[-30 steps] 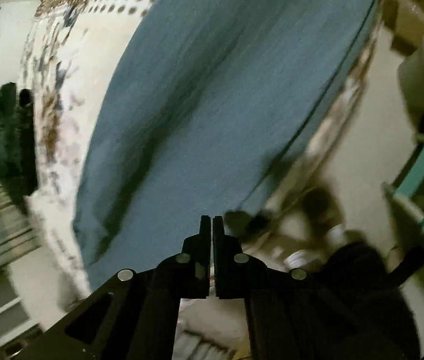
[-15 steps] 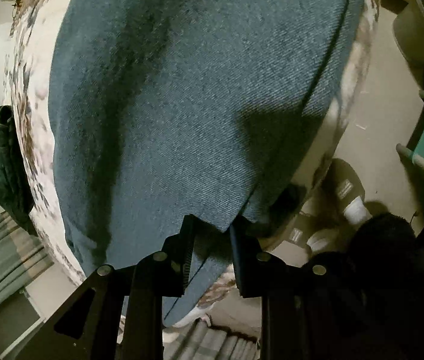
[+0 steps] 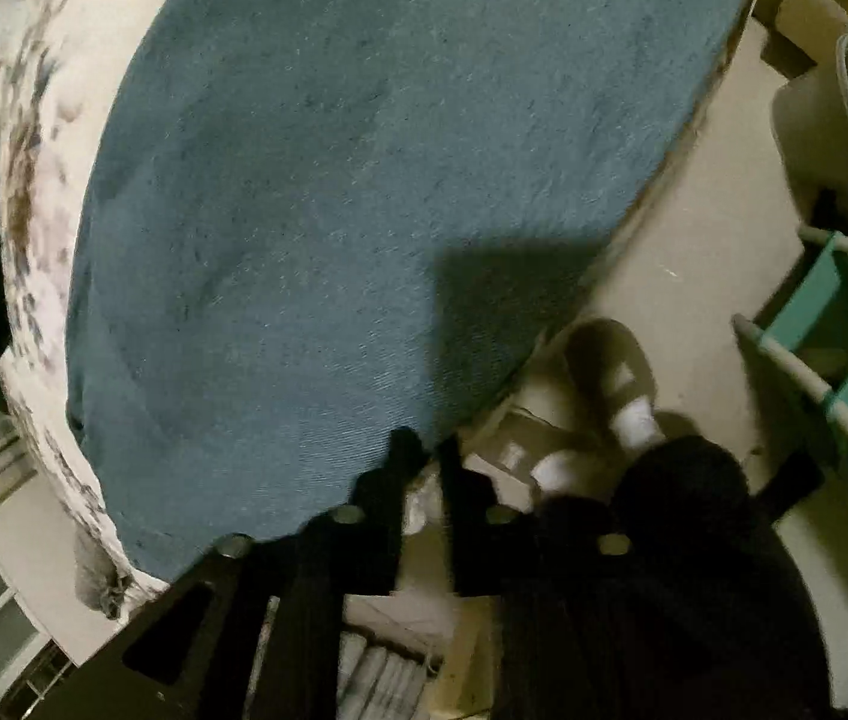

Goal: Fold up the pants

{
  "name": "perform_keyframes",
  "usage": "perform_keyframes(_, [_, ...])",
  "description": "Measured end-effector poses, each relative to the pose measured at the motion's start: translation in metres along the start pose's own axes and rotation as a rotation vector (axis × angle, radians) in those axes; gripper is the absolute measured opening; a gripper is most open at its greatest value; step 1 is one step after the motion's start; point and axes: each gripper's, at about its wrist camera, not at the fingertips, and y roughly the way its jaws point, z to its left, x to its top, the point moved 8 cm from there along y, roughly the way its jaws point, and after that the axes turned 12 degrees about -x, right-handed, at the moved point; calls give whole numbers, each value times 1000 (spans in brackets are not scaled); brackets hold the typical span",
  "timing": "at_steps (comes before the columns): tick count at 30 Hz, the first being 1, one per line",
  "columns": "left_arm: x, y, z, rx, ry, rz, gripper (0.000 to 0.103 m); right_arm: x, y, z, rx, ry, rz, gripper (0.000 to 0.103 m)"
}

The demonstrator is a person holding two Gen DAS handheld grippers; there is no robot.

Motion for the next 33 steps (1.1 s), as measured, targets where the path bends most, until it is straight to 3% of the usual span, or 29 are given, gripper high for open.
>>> perform_keyframes(3, [4, 4, -47, -15, 125, -4, 21, 10, -40, 12, -1, -82, -83, 43])
perform_keyframes(5, [8, 11, -78, -43, 185, 8, 21, 22, -59, 23, -15, -121, -116, 46])
perform_keyframes(10, [25, 33, -165, -119, 296, 38, 21, 78, -95, 80, 62, -147, -174, 49])
perform_keyframes(14, [44, 66, -211, -114, 365, 75, 21, 119, -86, 122, 69, -208, -168, 49])
perform_keyframes(17, [46, 90, -215, -64, 384, 128, 21, 140, -72, 98, -80, -208, -186, 49])
perform_keyframes(20, [44, 105, -201, -53, 364, 160, 21, 148, -69, 37, -169, -138, -166, 48])
perform_keyframes(22, [43, 104, -198, -47, 381, 161, 21, 146, -73, 9, -113, -102, -133, 47])
perform_keyframes(24, [41, 104, -196, -34, 390, 169, 21, 147, -89, -12, 2, -59, -112, 48])
perform_keyframes(29, [32, 97, -201, -53, 369, 171, 21, 194, -163, -65, -101, -69, -352, 57])
perform_keyframes(33, [20, 97, -219, -50, 403, 147, 21, 244, -189, -82, -174, -86, -414, 61])
